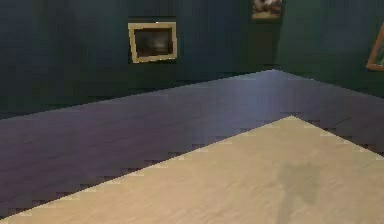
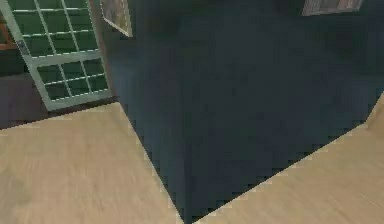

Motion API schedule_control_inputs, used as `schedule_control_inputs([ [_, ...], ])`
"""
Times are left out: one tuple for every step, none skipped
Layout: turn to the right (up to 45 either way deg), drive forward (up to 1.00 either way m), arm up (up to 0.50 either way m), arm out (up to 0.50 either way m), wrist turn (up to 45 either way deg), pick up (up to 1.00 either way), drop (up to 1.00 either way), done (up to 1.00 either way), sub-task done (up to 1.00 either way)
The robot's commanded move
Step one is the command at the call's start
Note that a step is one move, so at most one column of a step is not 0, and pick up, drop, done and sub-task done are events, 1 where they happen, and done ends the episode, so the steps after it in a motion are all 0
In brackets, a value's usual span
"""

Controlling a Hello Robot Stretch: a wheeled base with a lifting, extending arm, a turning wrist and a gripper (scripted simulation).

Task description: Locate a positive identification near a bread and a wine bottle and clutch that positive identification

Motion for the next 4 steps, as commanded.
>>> schedule_control_inputs([
  [45.0, 0.0, 0.0, 0.0, 0.0, 0.0, 0.0, 0.0, 0.0],
  [45.0, 0.0, 0.0, 0.0, 0.0, 0.0, 0.0, 0.0, 0.0],
  [45.0, 0.0, 0.0, 0.0, 0.0, 0.0, 0.0, 0.0, 0.0],
  [15.0, 0.0, 0.0, 0.0, 0.0, 0.0, 0.0, 0.0, 0.0],
])
